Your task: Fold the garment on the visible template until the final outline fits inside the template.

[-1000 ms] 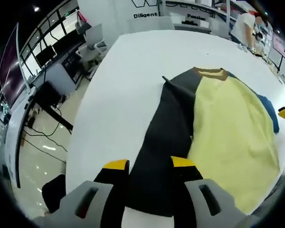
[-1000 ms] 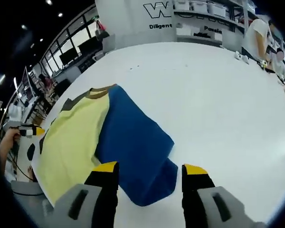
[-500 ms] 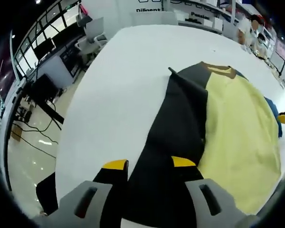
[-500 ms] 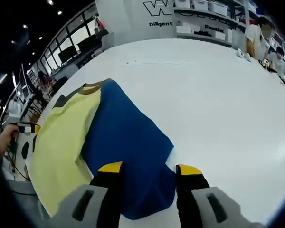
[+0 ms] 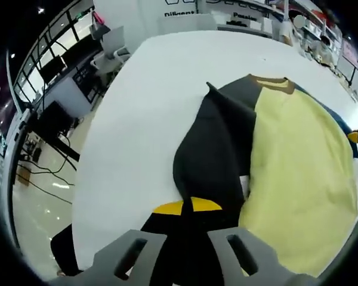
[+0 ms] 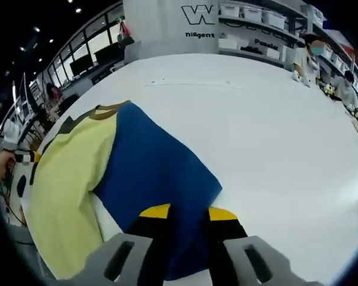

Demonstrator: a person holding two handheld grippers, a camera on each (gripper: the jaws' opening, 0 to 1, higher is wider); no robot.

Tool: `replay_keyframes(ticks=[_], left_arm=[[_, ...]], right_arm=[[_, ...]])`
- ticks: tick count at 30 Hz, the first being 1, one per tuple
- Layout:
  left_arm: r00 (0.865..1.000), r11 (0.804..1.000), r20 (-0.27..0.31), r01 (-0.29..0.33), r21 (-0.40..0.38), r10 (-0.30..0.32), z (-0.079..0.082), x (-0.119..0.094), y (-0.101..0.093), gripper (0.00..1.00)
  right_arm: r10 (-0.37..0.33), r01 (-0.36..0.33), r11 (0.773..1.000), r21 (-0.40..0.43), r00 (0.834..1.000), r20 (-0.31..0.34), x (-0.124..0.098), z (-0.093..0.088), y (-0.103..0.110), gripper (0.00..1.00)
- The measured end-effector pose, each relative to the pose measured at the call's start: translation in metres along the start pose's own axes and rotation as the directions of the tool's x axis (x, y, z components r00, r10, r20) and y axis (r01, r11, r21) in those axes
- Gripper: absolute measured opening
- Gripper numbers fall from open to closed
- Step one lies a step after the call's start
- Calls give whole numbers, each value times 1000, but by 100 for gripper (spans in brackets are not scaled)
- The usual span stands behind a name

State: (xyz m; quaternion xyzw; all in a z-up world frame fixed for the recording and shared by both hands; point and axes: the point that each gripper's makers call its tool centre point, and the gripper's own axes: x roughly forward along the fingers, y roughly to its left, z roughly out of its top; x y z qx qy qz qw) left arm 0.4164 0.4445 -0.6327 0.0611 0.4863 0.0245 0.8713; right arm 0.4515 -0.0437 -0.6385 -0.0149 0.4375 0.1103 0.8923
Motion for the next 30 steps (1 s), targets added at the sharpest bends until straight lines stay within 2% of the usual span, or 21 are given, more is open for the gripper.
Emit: replay_keyframes(ticks=[1, 2, 8, 15, 17, 23, 30], left_arm=[[1000, 1000, -1, -4, 0, 4, 0, 0, 1, 3], [999, 999, -3, -36, 18, 36, 1, 2, 11, 3], [999, 999, -7, -53, -3, 53, 3, 4, 21, 3], [997, 997, -7, -71, -7, 71, 4, 5, 25, 3], [997, 996, -10, -79, -36, 79, 4, 6, 26, 3], [995, 995, -20, -99, -12, 99, 6, 7, 28, 3], [994, 994, -14, -108, -28, 108, 6, 7, 29, 2]], right_arm=[[-1, 1, 1000, 0, 1000, 0, 1, 1, -1, 15], [-8, 8, 1000, 2, 1000, 4, 2, 2, -4, 15], [-39, 39, 999, 18, 999, 18, 7, 11, -19, 14], [-57, 56, 998, 36, 998, 18, 12, 18, -33, 14], [-59, 59, 998, 36, 998, 15, 13, 20, -37, 14], [-67, 66, 996, 51, 998, 9, 18, 28, -48, 15], [-66, 66, 997, 30, 998, 5, 23, 37, -57, 18]])
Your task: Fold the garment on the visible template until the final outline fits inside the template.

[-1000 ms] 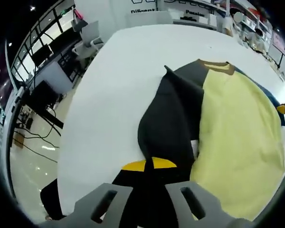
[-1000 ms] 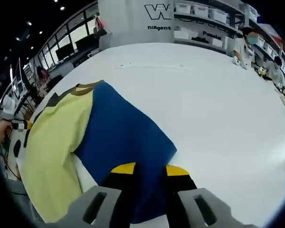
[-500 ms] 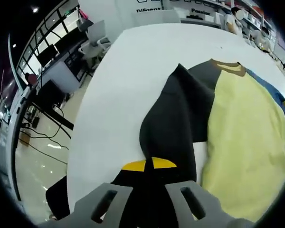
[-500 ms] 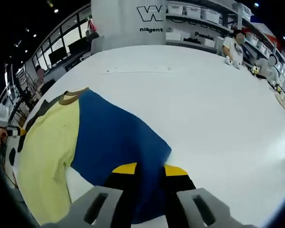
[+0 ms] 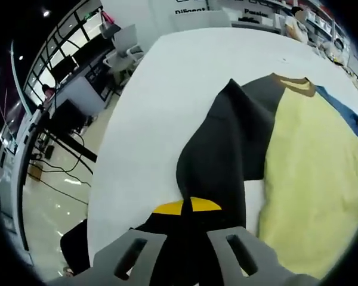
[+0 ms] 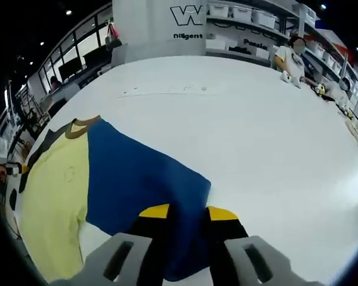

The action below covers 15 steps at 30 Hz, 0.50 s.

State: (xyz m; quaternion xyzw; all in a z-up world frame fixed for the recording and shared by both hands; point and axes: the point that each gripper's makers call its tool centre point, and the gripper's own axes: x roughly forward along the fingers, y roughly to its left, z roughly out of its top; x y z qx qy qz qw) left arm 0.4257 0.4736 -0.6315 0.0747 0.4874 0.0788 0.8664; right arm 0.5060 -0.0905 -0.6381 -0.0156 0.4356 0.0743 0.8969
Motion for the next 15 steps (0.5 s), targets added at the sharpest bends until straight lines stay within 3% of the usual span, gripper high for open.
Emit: replay_keyframes(ticks=[15], left_arm=[[1000, 1000, -23, -6, -21, 6, -1, 0, -1, 2]], right_arm=[[8, -8, 999, 36, 1000, 7, 2, 1, -19, 33]])
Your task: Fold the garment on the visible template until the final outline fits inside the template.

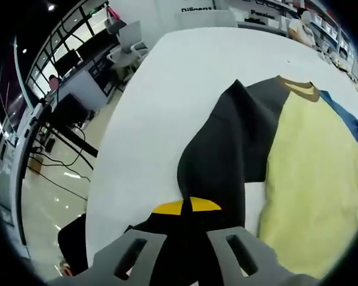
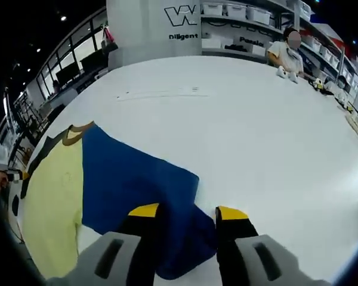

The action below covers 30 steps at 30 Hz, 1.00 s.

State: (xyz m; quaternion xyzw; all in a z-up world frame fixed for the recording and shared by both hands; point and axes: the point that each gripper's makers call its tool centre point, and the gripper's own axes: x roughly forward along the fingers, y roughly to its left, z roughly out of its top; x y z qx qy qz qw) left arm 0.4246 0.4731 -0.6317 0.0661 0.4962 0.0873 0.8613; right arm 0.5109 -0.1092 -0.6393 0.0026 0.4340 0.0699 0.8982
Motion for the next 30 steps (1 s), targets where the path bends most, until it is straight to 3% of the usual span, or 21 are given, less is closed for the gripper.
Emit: replay_keyframes(ticks=[9, 18, 30], left_arm=[[1000, 1000, -6, 5, 2, -5, 0, 0, 0, 2], [1000, 1000, -8, 0, 17, 0, 0, 1, 0, 2], [1000, 1000, -7, -5, 13, 5, 0, 0, 0, 2]], right_arm=[[33, -33, 999, 14, 999, 29, -11, 7, -1, 28], [23, -22, 1000, -14, 998, 65, -27, 18, -13, 25], [22, -22, 999, -33, 1000, 3, -24, -11, -18, 17]])
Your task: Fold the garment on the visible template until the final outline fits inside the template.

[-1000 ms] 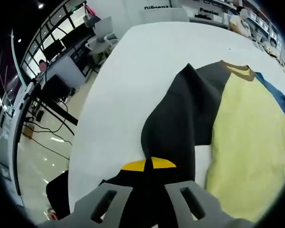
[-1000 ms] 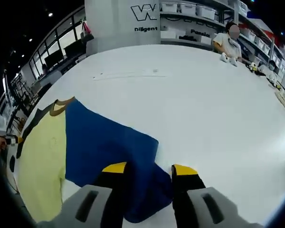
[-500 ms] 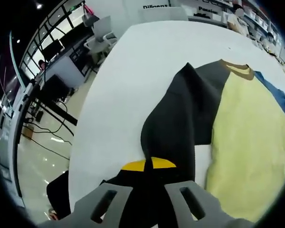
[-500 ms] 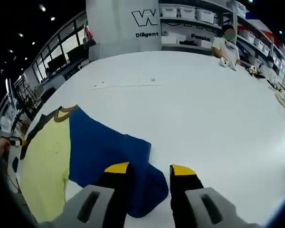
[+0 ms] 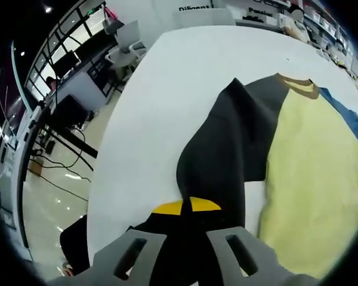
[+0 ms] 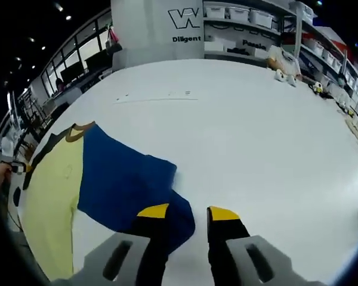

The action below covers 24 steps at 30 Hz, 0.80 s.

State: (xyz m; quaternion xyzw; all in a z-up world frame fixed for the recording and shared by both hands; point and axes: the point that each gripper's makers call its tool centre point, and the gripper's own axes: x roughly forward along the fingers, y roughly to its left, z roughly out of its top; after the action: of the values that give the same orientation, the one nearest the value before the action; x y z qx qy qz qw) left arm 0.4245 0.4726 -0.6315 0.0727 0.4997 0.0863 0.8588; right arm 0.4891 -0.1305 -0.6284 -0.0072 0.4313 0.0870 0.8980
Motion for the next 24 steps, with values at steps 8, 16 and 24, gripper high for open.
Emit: replay_keyframes(ticks=[8, 16, 24], left_arm=[[1000, 1000, -2, 0, 6, 0, 0, 0, 0, 2], [1000, 1000, -3, -1, 3, 1, 0, 0, 0, 2], [1000, 1000, -6, 0, -1, 0, 0, 1, 0, 2]], right_arm=[[29, -29, 999, -20, 1000, -12, 6, -8, 3, 11], [6, -6, 997, -71, 1000, -5, 9, -3, -3, 0], [-107, 105, 994, 26, 992, 64, -7, 8, -36, 0]])
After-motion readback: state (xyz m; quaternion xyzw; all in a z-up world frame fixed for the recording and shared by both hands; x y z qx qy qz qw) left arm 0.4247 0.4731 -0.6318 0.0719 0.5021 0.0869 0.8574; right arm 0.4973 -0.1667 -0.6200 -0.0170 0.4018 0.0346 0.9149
